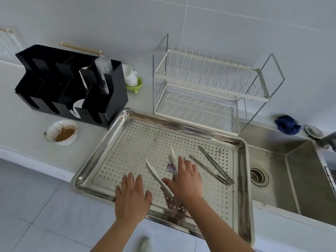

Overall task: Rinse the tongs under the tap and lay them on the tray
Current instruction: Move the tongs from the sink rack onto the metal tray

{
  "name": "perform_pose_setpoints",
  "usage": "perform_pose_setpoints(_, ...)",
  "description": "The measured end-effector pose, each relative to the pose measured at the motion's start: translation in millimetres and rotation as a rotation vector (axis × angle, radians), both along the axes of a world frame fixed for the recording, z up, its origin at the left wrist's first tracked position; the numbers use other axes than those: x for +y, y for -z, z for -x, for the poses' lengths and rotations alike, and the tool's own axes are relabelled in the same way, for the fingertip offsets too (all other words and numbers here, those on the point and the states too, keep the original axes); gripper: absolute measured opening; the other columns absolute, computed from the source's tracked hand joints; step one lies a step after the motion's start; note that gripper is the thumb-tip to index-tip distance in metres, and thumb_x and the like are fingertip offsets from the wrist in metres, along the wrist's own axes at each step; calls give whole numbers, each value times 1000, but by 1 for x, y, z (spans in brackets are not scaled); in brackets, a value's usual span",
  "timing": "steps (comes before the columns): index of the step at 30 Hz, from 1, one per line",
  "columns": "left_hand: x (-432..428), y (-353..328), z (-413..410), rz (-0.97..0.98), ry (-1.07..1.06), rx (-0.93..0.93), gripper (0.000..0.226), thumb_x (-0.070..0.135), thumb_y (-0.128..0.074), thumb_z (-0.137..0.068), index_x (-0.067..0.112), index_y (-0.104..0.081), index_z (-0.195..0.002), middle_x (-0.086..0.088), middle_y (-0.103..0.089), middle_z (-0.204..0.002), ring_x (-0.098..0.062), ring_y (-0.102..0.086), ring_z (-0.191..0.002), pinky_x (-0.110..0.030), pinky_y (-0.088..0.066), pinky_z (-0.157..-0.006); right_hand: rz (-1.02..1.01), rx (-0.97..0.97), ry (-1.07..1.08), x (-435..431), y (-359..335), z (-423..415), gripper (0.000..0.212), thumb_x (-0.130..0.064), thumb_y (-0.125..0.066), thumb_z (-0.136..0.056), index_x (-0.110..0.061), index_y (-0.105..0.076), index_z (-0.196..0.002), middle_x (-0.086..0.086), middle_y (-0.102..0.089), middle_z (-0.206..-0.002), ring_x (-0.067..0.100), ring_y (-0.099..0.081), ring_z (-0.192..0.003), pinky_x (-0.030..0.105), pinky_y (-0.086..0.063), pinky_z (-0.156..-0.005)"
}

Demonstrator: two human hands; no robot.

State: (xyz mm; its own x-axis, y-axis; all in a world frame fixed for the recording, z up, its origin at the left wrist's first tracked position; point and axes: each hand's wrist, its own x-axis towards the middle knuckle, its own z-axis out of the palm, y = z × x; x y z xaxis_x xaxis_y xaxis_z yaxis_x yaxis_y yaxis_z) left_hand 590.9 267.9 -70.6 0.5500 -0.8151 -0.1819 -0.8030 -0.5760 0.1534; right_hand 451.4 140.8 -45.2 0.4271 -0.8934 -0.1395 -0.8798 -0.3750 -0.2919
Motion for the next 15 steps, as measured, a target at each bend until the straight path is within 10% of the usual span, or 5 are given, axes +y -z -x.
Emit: perform_pose_setpoints(15, -17, -14, 16, 24, -21, -4, 62, 47, -49, -95, 14, -44, -147, -13, -48, -148, -29, -46, -134, -43, -42, -106, -65, -75, -49, -23, -15, 50, 48, -43, -54, -99, -20, -49, -142, 0, -59, -130, 24, -50, -128, 36, -47, -104)
